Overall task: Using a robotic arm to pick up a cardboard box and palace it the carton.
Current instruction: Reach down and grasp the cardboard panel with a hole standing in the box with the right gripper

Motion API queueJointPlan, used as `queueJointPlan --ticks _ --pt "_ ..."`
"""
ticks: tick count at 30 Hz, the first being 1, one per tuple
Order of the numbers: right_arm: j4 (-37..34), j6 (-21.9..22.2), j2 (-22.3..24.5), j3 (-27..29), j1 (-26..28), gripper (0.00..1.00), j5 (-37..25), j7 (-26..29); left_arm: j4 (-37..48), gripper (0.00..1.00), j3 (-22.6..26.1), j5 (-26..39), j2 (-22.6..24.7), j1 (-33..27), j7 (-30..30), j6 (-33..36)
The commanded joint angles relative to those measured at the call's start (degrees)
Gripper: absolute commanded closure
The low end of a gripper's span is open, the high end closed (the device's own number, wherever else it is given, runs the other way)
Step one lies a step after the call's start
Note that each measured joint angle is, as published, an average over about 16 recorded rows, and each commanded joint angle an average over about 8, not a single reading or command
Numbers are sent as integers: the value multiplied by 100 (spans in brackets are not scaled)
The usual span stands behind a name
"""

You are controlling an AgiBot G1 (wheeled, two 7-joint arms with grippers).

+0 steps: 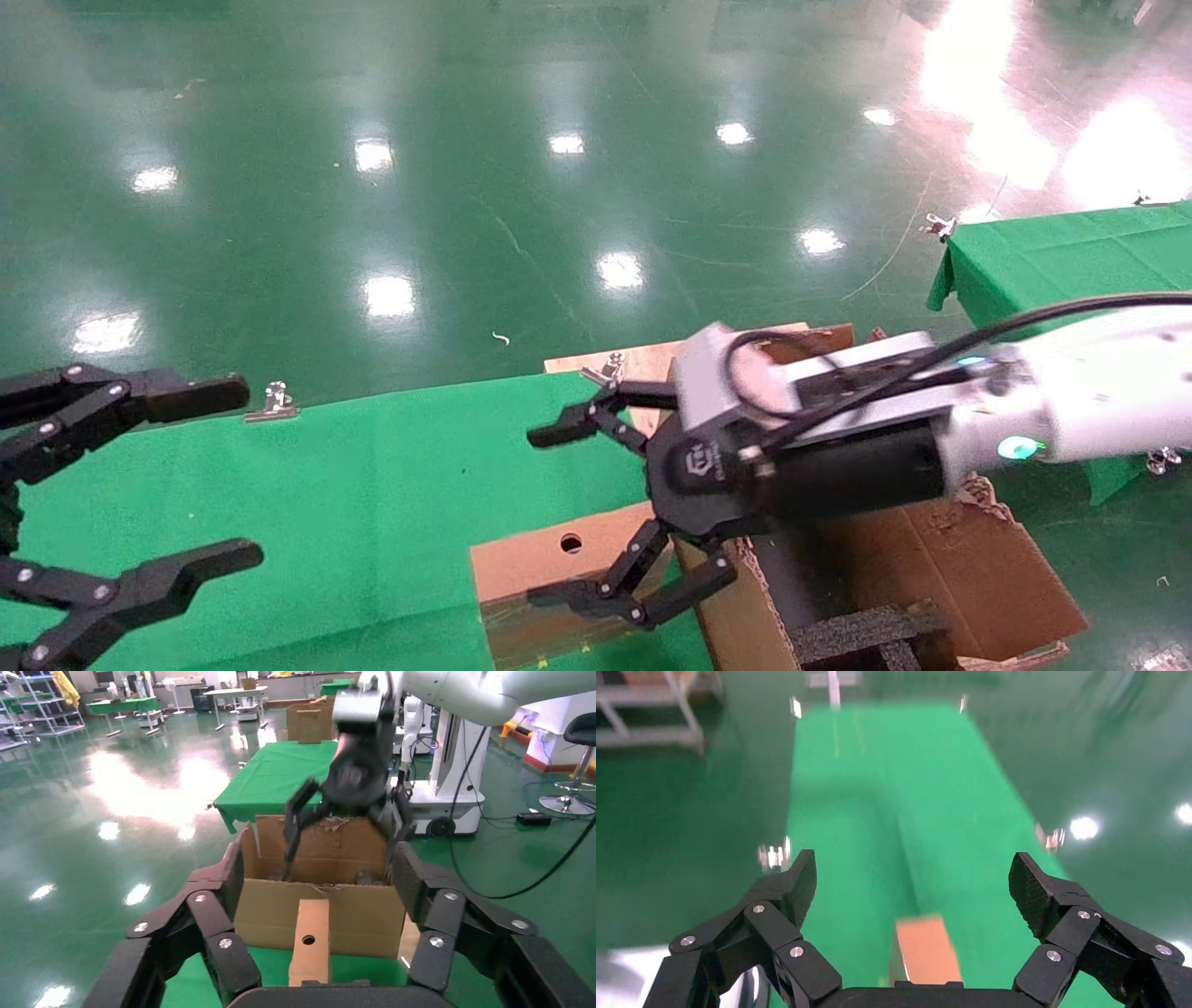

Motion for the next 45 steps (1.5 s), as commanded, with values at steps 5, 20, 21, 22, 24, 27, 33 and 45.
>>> queueJointPlan --ticks 5,20,21,22,24,27,33,45 --pt "-321 -118 -401 -701 673 0 -1002 106 0 100 1 -1 0 0 1 0" --pt "-1229 -154 -1476 -2479 1893 0 -2377 -325 0 100 4 -3 -1 -1 2 -1" --pt "-1284 -151 -1533 -2582 1939 0 -2423 -375 0 100 4 -3 -2 -1 2 -1" --pt "-1341 -146 -1589 -2679 1981 0 -2462 -427 0 100 4 -3 -2 -1 2 -1" --pt "-1449 -135 -1685 -2850 2051 0 -2523 -532 0 97 5 -3 -2 -1 2 -2" --pt "-1587 -118 -1802 -3056 2126 0 -2578 -682 0 61 5 -3 -2 -1 3 -2" --pt "-1750 -108 -1948 -3313 2215 71 -2649 -851 2 0 6 -3 -3 -1 3 -3" --pt "-1747 -109 -1941 -3301 2212 100 -2639 -852 2 0 6 -7 -3 0 3 -3"
